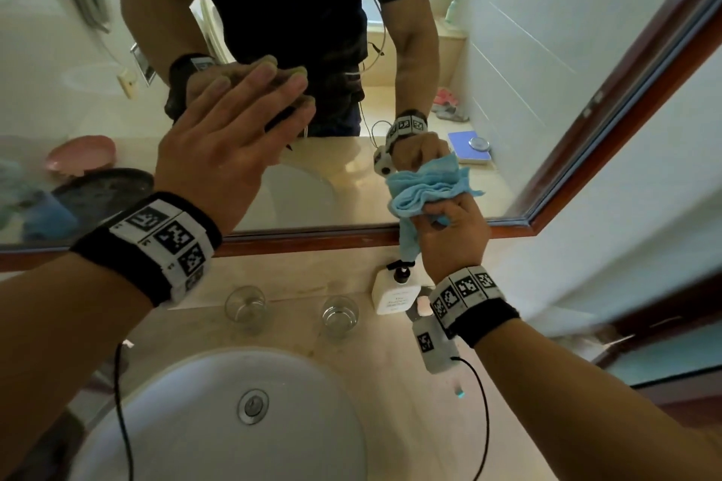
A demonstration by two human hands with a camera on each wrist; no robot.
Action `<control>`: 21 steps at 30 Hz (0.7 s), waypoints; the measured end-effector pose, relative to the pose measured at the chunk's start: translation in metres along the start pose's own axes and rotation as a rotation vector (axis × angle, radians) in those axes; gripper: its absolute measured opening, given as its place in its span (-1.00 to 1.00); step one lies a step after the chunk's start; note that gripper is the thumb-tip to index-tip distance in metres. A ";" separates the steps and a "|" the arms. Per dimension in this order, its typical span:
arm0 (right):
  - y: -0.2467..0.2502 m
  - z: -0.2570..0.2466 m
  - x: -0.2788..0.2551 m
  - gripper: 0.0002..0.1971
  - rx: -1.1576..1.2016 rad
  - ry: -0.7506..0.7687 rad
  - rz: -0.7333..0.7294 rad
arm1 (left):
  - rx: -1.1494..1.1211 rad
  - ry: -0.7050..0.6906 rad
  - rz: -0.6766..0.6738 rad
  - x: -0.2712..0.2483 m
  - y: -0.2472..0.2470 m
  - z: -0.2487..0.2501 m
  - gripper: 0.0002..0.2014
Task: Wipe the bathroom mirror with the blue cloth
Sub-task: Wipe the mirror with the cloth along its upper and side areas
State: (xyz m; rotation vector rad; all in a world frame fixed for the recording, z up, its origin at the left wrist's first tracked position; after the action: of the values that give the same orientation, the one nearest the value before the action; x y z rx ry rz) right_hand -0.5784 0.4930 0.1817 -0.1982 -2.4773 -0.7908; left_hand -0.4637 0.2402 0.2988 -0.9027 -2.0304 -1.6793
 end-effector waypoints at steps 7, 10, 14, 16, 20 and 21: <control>-0.007 -0.009 -0.006 -0.87 0.037 0.006 0.016 | -0.022 0.004 0.026 0.000 0.003 0.003 -0.41; -0.016 -0.019 -0.012 -0.87 0.030 0.044 0.022 | -0.063 -0.002 0.038 0.001 0.000 -0.001 -0.40; -0.037 -0.048 -0.024 -0.86 -0.004 0.114 -0.032 | -0.084 -0.026 0.076 0.001 0.003 -0.003 -0.43; -0.048 -0.063 -0.031 -0.85 -0.006 0.121 -0.051 | -0.048 -0.027 0.122 -0.001 0.010 0.001 -0.49; -0.066 -0.084 -0.045 -0.83 0.018 0.134 -0.060 | -0.047 -0.043 0.145 -0.001 0.015 0.005 -0.52; -0.071 -0.089 -0.047 -0.83 0.024 0.137 -0.066 | -0.052 -0.041 0.137 0.000 0.014 0.003 -0.51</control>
State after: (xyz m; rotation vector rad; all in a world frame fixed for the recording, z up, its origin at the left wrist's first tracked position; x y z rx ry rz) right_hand -0.5193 0.3850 0.1829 -0.0519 -2.3731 -0.7747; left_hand -0.4540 0.2446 0.3079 -1.0767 -1.9116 -1.6590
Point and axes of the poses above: each hand's wrist, its own x-axis towards the middle knuckle, its own y-axis out of the back of the hand, z = x × y, the point moved 6 cm from there along x, towards the middle knuckle, and after that the axes turned 4 degrees about -x, right-handed, at the moved point
